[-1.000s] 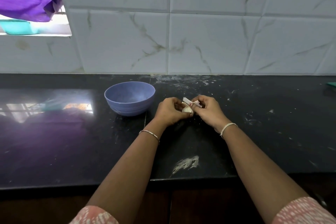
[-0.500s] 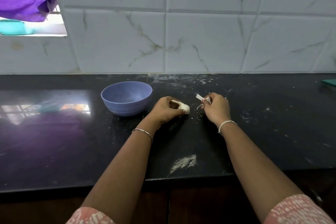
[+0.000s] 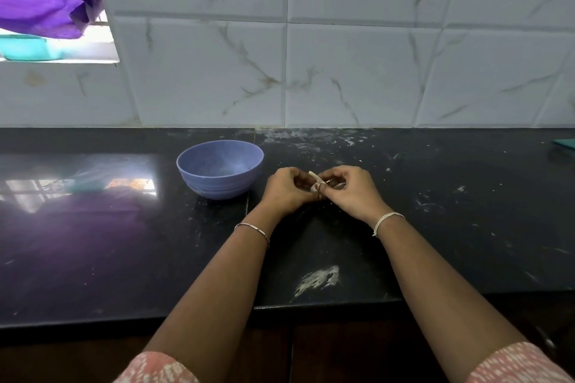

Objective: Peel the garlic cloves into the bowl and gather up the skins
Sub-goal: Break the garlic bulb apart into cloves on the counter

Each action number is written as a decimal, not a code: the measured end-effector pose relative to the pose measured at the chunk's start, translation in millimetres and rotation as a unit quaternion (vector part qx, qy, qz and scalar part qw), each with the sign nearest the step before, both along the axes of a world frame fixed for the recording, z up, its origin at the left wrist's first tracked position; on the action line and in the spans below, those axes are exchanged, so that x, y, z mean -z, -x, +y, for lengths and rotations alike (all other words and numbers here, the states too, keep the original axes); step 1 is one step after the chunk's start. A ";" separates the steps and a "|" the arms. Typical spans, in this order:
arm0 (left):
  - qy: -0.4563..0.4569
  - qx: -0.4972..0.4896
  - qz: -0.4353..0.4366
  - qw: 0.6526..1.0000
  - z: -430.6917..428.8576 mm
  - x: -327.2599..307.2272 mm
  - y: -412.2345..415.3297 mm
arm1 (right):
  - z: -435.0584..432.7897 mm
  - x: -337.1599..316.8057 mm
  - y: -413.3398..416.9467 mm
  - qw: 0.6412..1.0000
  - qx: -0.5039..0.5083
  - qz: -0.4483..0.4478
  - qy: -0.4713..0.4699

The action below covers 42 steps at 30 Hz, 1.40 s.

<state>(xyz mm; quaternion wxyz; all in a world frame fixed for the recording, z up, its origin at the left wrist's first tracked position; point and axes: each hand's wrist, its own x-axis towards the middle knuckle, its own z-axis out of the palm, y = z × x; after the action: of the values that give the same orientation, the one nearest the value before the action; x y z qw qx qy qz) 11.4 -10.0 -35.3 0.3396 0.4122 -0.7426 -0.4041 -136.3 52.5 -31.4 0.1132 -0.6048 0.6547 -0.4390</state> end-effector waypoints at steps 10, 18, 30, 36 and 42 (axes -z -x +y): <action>-0.031 0.011 0.017 0.999 -0.7 -2.6 -3.1 | -3.8 -1.3 8.9 0.999 -0.015 -0.037 -0.002; -0.047 0.010 0.020 0.999 0.3 -3.2 -4.3 | -5.3 0.1 9.1 0.999 -0.004 -0.033 0.017; -0.028 -0.032 -0.009 0.999 4.7 -7.3 -6.0 | 0.0 -2.7 1.2 0.998 0.039 0.044 0.029; -0.018 -0.051 0.000 0.999 6.6 -6.7 -4.3 | 0.3 -1.6 1.8 0.998 0.042 0.032 0.032; -0.028 -0.053 0.009 0.998 4.9 -6.9 -3.8 | 4.3 -2.2 -0.1 1.000 0.012 0.017 0.023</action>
<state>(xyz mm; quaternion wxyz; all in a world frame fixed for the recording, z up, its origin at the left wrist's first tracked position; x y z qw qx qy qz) 15.2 -5.1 -28.4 0.3551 0.4569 -0.7051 -0.4098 -136.3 56.8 -29.3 0.0830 -0.6062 0.6539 -0.4451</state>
